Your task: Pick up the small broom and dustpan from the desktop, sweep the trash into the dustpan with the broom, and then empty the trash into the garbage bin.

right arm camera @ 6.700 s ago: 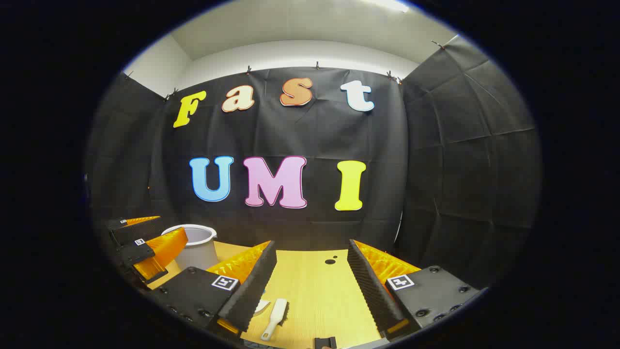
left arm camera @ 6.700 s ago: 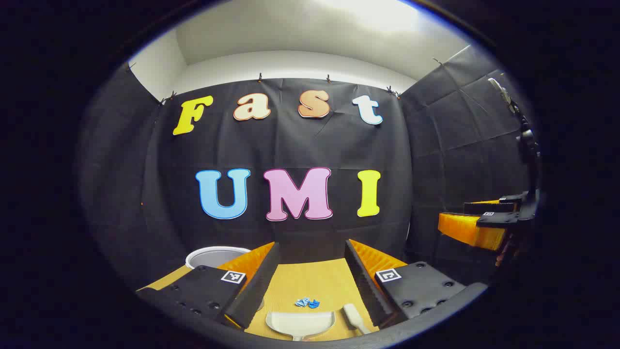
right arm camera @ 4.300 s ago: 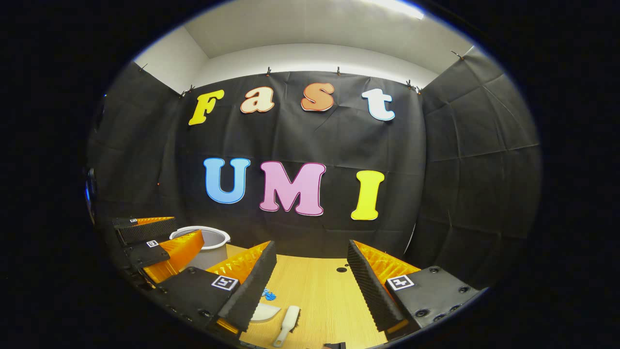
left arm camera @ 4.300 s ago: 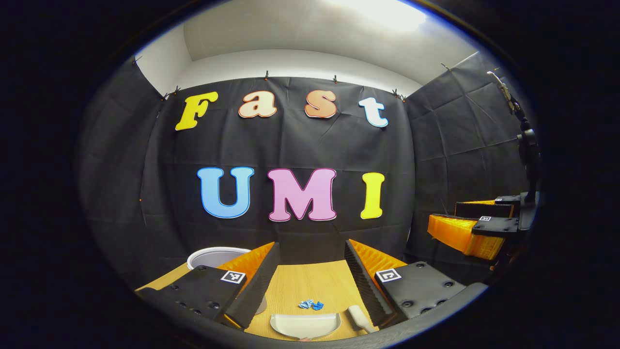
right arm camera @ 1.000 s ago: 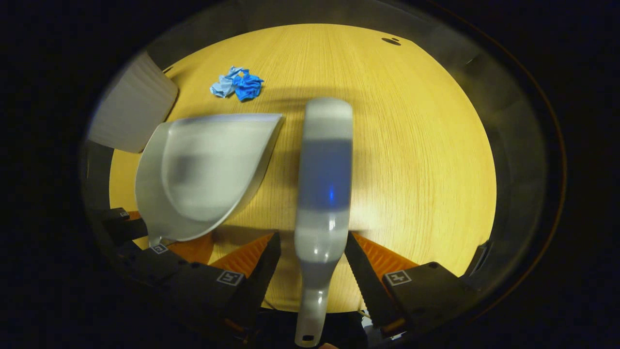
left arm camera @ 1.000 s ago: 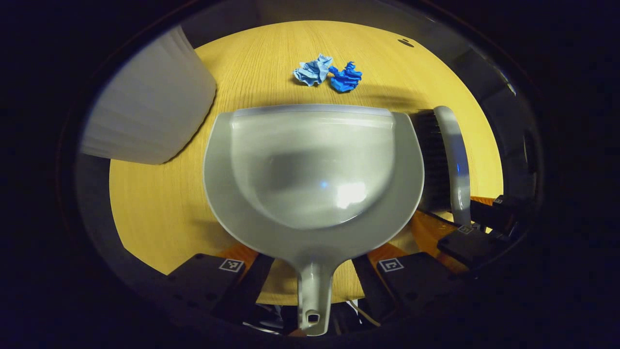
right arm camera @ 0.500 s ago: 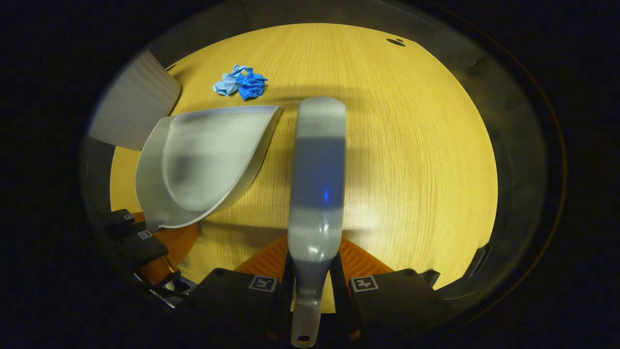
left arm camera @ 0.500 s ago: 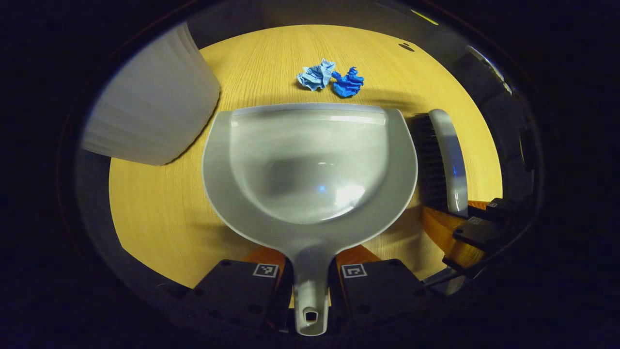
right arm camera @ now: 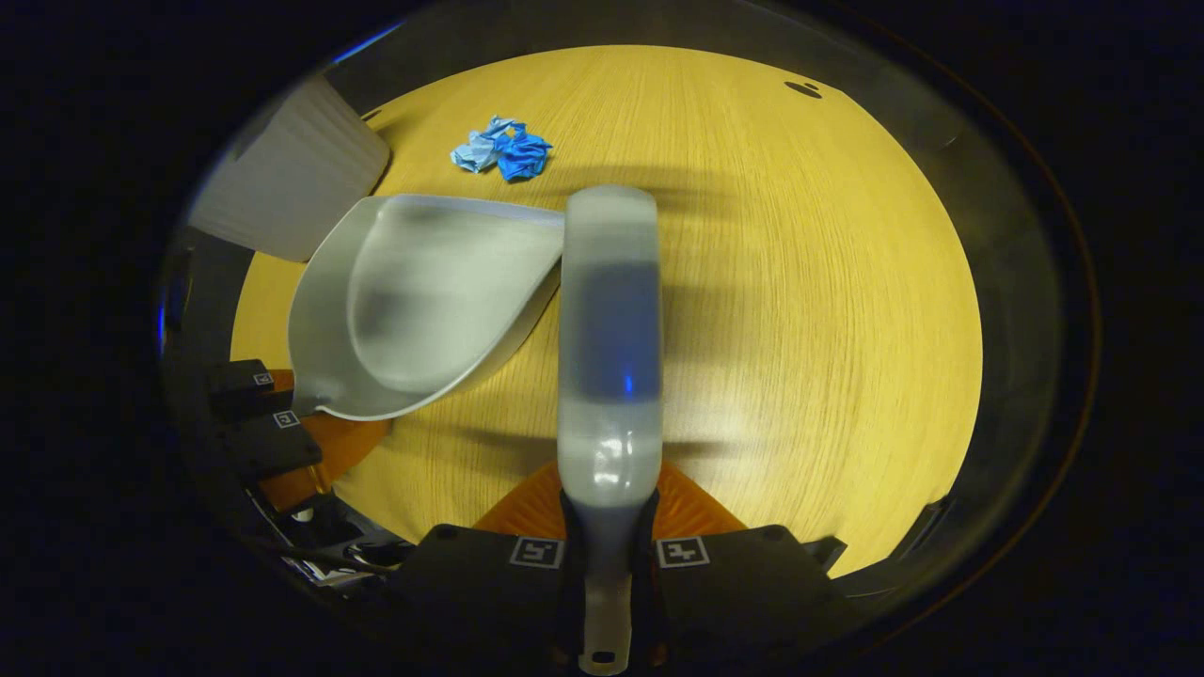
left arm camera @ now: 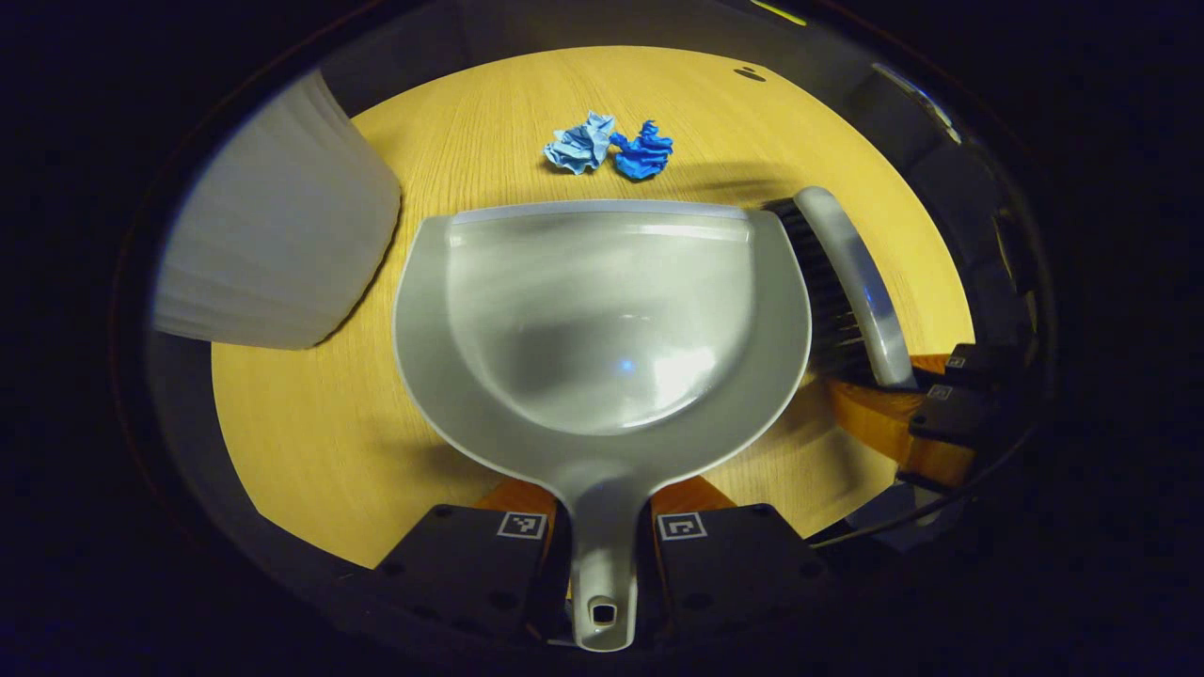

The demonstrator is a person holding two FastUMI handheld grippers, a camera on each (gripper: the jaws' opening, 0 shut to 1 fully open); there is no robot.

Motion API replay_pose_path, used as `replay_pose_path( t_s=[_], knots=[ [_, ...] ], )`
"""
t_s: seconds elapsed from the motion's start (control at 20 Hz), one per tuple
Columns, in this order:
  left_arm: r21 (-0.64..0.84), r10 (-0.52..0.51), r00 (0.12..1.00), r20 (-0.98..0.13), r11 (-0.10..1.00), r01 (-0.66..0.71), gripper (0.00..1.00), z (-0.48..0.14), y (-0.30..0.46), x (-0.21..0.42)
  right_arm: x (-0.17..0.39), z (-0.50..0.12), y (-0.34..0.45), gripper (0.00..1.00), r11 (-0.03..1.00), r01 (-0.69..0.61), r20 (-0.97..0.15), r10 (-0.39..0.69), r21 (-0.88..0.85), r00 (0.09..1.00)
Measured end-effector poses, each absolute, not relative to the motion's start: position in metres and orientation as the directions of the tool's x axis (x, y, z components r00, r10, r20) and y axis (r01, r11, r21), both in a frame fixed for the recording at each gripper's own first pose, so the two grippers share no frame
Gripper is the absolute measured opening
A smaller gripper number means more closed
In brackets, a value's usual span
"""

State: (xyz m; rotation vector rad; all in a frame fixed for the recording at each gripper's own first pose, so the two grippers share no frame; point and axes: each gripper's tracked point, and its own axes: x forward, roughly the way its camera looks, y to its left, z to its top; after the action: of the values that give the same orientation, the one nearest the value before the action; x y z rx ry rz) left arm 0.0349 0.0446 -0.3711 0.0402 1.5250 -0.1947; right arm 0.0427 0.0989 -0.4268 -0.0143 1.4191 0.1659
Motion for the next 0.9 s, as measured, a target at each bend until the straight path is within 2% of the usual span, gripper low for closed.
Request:
replay_pose_path(
  t_s=[0.2,0.3,0.4,0.5,0.55,0.6,0.75,0.9],
  knots=[
    [-0.040,-0.053,0.057,-0.997,0.976,0.212,0.27,-0.364,0.073,0.012,0.112,-0.383,0.074,0.21,0.987,-0.156,-0.957,0.073,0.029,0.280],
    [-0.038,-0.052,0.051,-0.997,0.972,0.233,0.27,-0.363,0.077,0.003,0.168,-0.358,0.066,0.21,0.970,-0.240,-0.933,0.051,-0.039,0.357],
    [-0.058,-0.068,0.036,-0.997,0.972,0.227,0.27,-0.367,0.073,-0.005,0.227,-0.347,0.066,0.21,0.962,-0.253,-0.881,0.028,-0.105,0.472],
    [-0.081,-0.083,0.007,-0.997,0.980,0.184,0.27,-0.374,0.066,-0.017,0.251,-0.365,0.068,0.21,0.935,-0.313,-0.888,-0.004,-0.166,0.459],
    [-0.083,-0.090,0.034,-0.995,0.981,0.173,0.27,-0.375,0.064,-0.013,0.255,-0.375,0.078,0.21,0.913,-0.368,-0.899,0.003,-0.176,0.437],
    [-0.091,-0.092,-0.004,-0.996,0.983,0.161,0.27,-0.373,0.064,-0.016,0.262,-0.383,0.084,0.21,0.881,-0.428,-0.905,0.000,-0.201,0.425],
    [-0.101,-0.104,0.014,-0.995,0.988,0.119,0.27,-0.370,0.062,-0.012,0.291,-0.401,0.111,0.21,0.770,-0.567,-0.901,-0.026,-0.294,0.432],
    [-0.095,-0.097,0.015,-0.995,0.988,0.121,0.27,-0.369,0.063,-0.010,0.308,-0.428,0.129,0.21,0.672,-0.645,-0.901,-0.075,-0.362,0.428]
  ],
)
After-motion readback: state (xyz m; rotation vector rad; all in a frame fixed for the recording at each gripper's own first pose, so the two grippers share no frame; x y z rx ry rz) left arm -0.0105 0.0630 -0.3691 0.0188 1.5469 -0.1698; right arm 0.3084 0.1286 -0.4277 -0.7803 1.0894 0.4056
